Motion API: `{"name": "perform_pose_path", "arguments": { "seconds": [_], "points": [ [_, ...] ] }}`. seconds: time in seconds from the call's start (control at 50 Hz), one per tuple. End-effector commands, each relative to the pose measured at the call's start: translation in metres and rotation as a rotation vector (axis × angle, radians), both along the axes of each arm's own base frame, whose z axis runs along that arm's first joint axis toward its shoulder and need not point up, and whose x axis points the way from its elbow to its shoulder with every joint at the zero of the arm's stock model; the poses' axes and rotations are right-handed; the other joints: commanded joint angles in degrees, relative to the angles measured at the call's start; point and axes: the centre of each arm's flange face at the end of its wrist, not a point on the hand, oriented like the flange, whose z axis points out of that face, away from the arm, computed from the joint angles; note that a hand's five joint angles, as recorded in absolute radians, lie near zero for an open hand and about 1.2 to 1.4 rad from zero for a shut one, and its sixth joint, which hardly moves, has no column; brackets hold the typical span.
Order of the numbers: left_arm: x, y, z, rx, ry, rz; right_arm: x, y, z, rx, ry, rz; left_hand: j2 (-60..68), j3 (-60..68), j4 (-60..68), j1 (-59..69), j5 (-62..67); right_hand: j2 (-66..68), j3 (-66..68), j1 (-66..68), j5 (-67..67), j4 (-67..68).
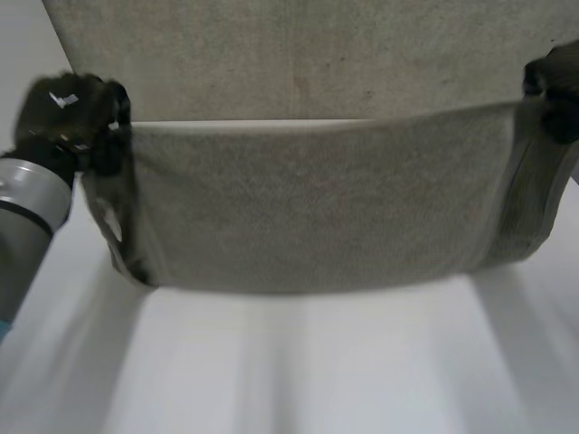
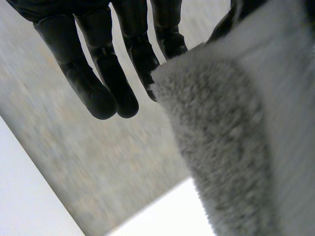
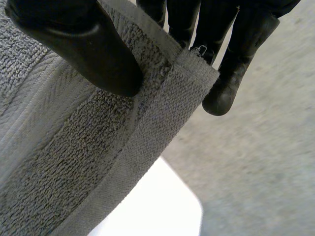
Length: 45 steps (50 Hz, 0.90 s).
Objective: Fold the towel.
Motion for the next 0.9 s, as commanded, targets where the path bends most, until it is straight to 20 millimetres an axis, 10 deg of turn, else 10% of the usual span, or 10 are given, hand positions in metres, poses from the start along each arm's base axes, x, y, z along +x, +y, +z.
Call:
{"name": "perform_pose_path", "arguments": {
  "seconds": [0.02, 0.08, 0.22, 0.3, 0.38, 0.46, 0.72, 0.9],
  "points": [
    [-0.005, -0.035, -0.046, 0.116, -0.044, 0.013, 0.013, -0.025, -0.042, 0.097, 0.039, 0.02, -7.0, -8.2, -7.1, -3.2, -15.4, 3.1, 3.3, 3.4, 2.7, 2.8],
    [-0.011, -0.055, -0.046, 0.092, -0.052, 0.017, 0.02, -0.047, -0.042, 0.043, 0.039, 0.0, -7.0, -8.2, -7.1, -3.2, -15.4, 3.1, 3.3, 3.4, 2.7, 2.8],
    [-0.021, -0.082, 0.06, -0.233, 0.096, 0.01, 0.026, -0.082, 0.027, -0.346, -0.089, -0.085, -7.0, -8.2, -7.1, -3.2, -15.4, 3.1, 3.3, 3.4, 2.7, 2.8],
    [-0.017, -0.071, 0.113, -0.37, 0.216, -0.015, 0.018, -0.052, 0.088, -0.529, -0.259, -0.075, -7.0, -8.2, -7.1, -3.2, -15.4, 3.1, 3.3, 3.4, 2.7, 2.8],
    [-0.013, -0.059, 0.137, -0.39, 0.353, -0.069, 0.018, -0.045, 0.08, -0.483, -0.265, -0.053, -7.0, -8.2, -7.1, -3.2, -15.4, 3.1, 3.3, 3.4, 2.7, 2.8],
    [-0.013, -0.056, 0.123, -0.335, 0.371, -0.083, 0.025, -0.038, 0.05, -0.38, -0.231, -0.003, -7.0, -8.2, -7.1, -3.2, -15.4, 3.1, 3.3, 3.4, 2.7, 2.8],
    [0.013, -0.053, -0.025, -0.008, 0.217, -0.033, 0.023, -0.028, -0.044, -0.11, -0.152, 0.002, -7.0, -8.2, -7.1, -3.2, -15.4, 3.1, 3.3, 3.4, 2.7, 2.8],
    [0.019, -0.025, -0.086, 0.141, 0.151, -0.116, 0.006, -0.007, -0.122, 0.124, -0.13, 0.055, -7.0, -8.2, -7.1, -3.2, -15.4, 3.1, 3.3, 3.4, 2.7, 2.8]
  ]
}}
